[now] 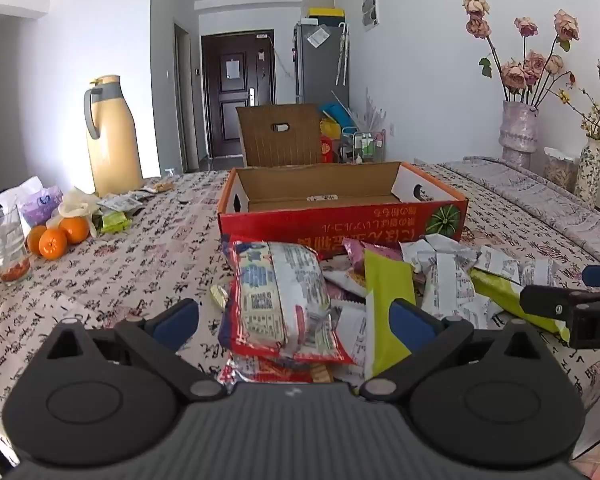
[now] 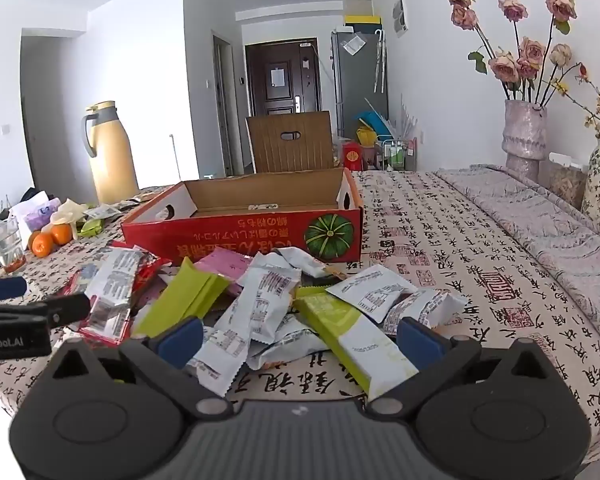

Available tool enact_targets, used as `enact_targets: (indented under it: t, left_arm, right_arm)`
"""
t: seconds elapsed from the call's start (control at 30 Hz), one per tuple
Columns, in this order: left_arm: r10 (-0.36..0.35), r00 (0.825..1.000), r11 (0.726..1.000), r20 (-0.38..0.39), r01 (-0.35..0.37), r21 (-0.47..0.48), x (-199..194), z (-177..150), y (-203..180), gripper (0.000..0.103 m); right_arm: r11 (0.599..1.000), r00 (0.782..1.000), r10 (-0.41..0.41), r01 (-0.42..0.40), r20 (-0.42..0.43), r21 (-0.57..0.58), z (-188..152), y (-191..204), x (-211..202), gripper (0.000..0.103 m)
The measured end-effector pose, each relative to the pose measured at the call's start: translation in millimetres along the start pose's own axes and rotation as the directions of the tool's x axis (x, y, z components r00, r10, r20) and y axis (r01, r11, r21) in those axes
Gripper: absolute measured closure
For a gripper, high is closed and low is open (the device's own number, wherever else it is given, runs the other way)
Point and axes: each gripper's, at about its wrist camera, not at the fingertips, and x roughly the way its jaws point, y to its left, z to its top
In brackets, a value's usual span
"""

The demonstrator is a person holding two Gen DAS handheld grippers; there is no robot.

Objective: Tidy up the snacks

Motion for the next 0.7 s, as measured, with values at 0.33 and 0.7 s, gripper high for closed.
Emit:
enact_targets:
  t: [0.33,0.7]
  left_arm:
    - [-0.008,0.999,1.000,-0.035,0.008,-0.005,-2.8,-4.7,-1.7,0.000]
    - [-0.001,0.999,1.000,-0.050,0.001,0.000,0.0,-7.1,-3.2,0.000]
  right_arm:
    - [1.000,1.000,-0.003,0.003,-0.005,-0.005,0.4,0.8,-5.5,0.000]
    - [1.000,1.000,-0.008,0.008,-0.022,-0.007,-2.4,1.3,-1.3,0.000]
